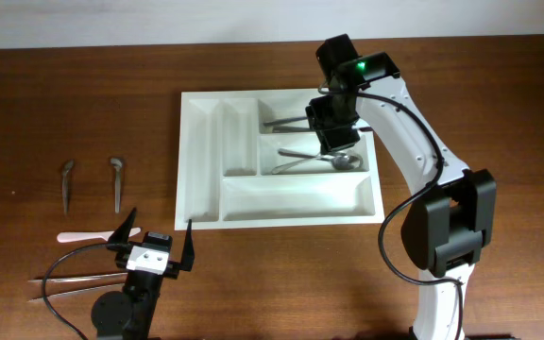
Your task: Pack container
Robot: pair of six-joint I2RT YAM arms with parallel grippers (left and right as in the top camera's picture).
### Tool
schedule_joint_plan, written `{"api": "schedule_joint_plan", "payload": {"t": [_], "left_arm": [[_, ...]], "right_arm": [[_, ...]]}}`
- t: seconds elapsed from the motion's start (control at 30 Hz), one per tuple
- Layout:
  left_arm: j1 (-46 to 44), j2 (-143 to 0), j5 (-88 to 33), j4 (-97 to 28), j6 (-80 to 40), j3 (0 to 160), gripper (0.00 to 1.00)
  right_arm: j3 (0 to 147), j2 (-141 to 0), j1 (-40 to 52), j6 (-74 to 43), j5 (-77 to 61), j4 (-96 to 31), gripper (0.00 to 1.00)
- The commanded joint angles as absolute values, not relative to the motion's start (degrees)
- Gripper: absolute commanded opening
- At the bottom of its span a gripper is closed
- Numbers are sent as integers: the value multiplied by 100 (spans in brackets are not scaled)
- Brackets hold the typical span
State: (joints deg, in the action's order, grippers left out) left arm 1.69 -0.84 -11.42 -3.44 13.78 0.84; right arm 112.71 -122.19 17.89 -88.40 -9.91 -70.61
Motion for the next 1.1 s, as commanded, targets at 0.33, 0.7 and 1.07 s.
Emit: {"api": "schedule_joint_plan", "payload": {"t": [0.33, 0.7, 1.07], "left_arm": [[204, -62, -1225, -346, 1426, 51, 99], [204, -62, -1223, -344, 1426, 51, 99], [204, -62, -1223, -346, 1426, 51, 99]], "right_arm": [[11349, -12213, -718, -5433, -381, -7328, 91], [11349, -12175, -2823, -2215, -73, -8860, 91], [11347, -11533, -3573, -1166, 86, -9736, 92]]}}
